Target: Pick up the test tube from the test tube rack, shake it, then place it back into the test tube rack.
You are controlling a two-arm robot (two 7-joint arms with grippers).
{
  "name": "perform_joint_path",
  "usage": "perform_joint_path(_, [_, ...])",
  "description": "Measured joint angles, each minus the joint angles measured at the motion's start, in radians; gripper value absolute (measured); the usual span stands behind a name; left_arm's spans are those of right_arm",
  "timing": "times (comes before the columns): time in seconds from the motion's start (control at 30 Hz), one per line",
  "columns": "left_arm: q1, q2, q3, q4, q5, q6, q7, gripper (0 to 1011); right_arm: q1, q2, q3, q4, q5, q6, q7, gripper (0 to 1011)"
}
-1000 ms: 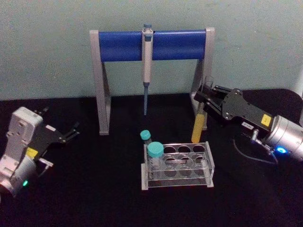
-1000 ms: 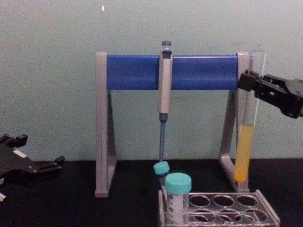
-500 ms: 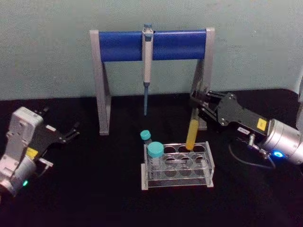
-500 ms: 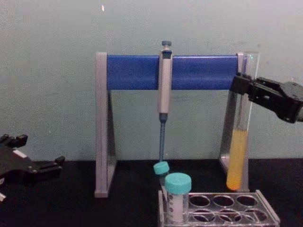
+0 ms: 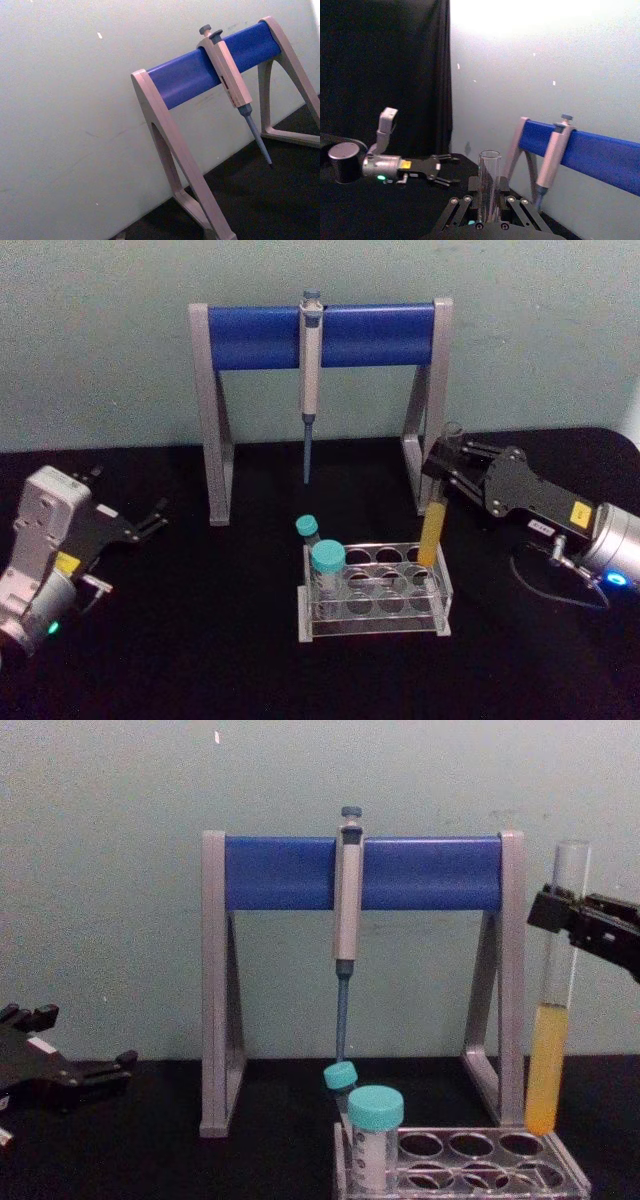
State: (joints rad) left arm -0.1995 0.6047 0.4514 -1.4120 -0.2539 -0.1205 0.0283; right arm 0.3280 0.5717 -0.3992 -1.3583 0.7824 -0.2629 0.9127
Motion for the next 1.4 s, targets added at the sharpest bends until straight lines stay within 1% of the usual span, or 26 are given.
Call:
perform_joint_path(0.27, [0.000,0.000,0.000,0.000,0.000,0.000,0.000,1001,0.010,-0.003,0.016,0.013,-0.026,-0.011,-0.033,232])
perform_joint_path(0.4, [0.000,0.000,0.000,0.000,0.000,0.000,0.000,1001,0.033,-0.016,0.017,0.035,-0.038,-0.013,-0.035,232])
perform_joint_path(0.57, [0.000,0.000,0.000,0.000,0.000,0.000,0.000,1001,0.063,-0.037,0.003,0.062,-0.042,-0.011,-0.012,230])
perform_joint_path(0.83, [0.000,0.000,0.000,0.000,0.000,0.000,0.000,1001,0.076,-0.049,-0.013,0.075,-0.028,-0.002,0.022,230])
perform_joint_path(1.1, [0.000,0.000,0.000,0.000,0.000,0.000,0.000,1001,0.052,-0.034,-0.019,0.040,-0.015,0.010,0.027,230])
perform_joint_path(1.23, [0.000,0.000,0.000,0.000,0.000,0.000,0.000,1001,0.027,-0.013,-0.016,0.010,-0.013,0.019,0.008,232])
perform_joint_path(1.4, [0.000,0.000,0.000,0.000,0.000,0.000,0.000,1001,0.009,0.002,-0.006,-0.010,-0.016,0.022,-0.017,232])
